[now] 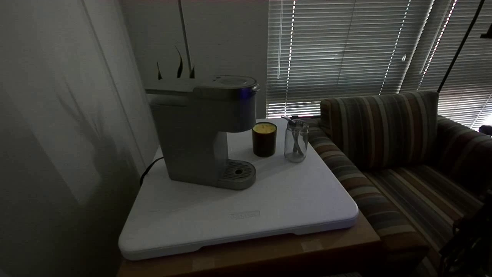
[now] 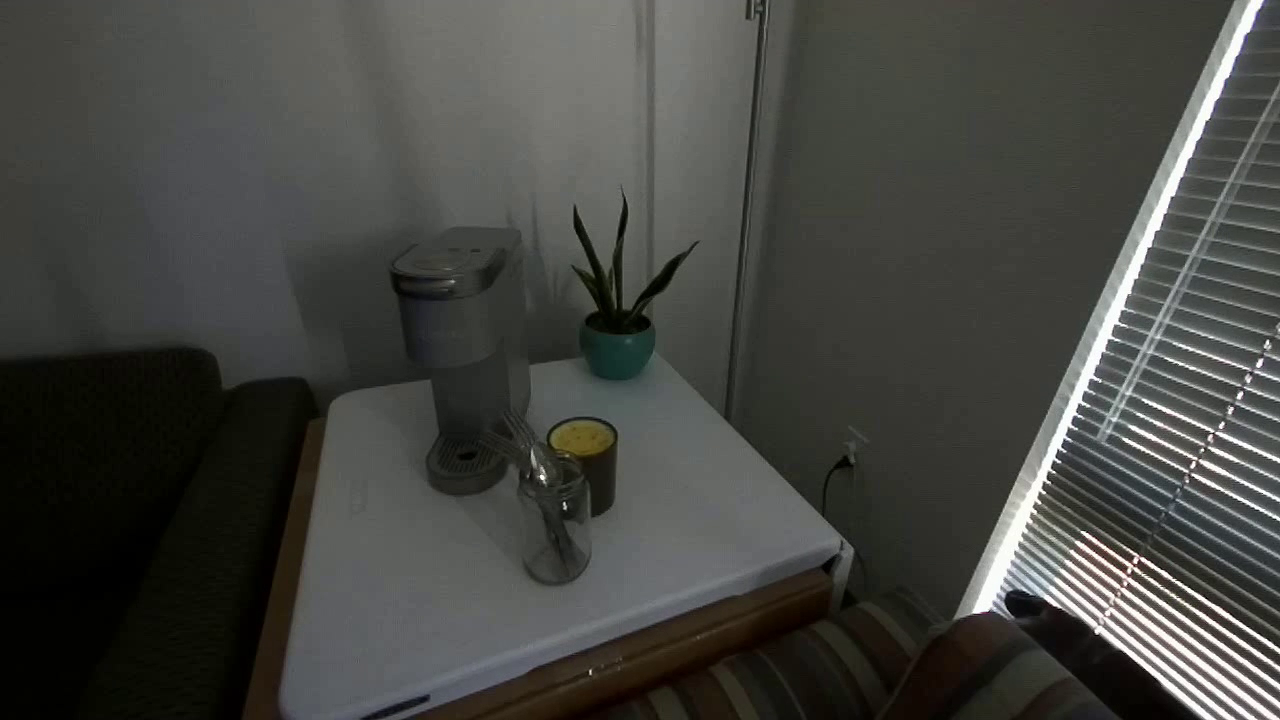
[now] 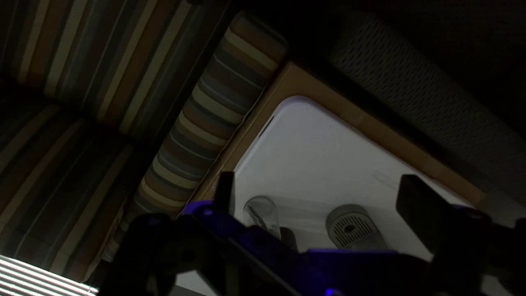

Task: Open the lid of the coffee maker

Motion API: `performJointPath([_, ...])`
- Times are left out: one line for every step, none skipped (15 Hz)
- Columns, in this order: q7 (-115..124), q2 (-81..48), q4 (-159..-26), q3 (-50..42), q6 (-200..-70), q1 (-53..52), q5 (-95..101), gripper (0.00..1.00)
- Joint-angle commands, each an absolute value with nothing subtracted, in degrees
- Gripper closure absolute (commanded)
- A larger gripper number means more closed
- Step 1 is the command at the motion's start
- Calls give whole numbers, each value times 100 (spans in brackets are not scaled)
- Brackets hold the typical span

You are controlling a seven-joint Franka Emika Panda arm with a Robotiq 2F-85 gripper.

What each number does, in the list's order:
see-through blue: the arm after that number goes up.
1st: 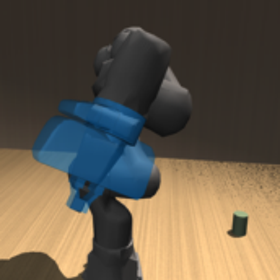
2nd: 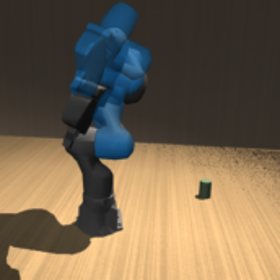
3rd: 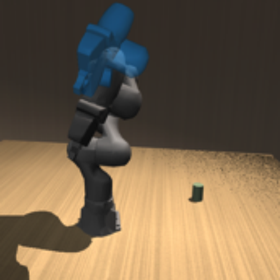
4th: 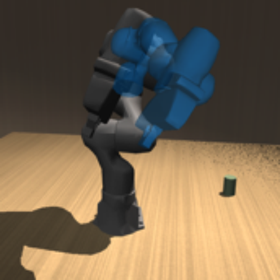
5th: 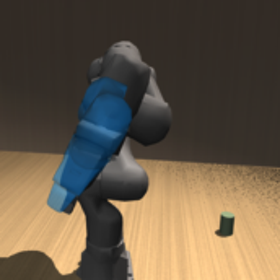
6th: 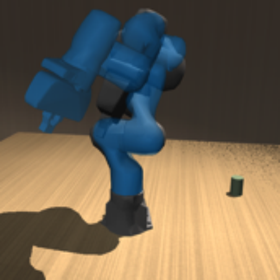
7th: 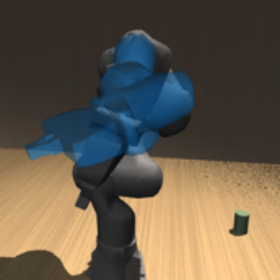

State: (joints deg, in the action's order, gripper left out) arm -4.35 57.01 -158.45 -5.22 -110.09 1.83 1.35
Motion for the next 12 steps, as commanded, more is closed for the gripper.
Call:
performJointPath([-450,5696,-15832,-502,-10995,205,115,0])
performJointPath([-450,5696,-15832,-502,-10995,205,115,0])
performJointPath([-450,5696,-15832,-502,-10995,205,115,0])
performJointPath([-450,5696,-15832,-502,-10995,205,115,0])
performJointPath([-450,5696,-15832,-502,-10995,205,115,0])
performJointPath([-421,5686,-15837,-489,-11048,214,115,0])
performJointPath([-329,5581,-15835,-431,-11226,215,103,0])
performJointPath([-205,5468,-15815,-345,-11439,207,90,0])
performJointPath([-60,5377,-15789,-261,-11622,211,74,0])
performJointPath([108,5253,-15777,-148,-11929,204,59,0])
performJointPath([269,5115,-15742,-41,-12162,186,36,0])
performJointPath([417,4980,-15722,72,-12426,168,22,0])
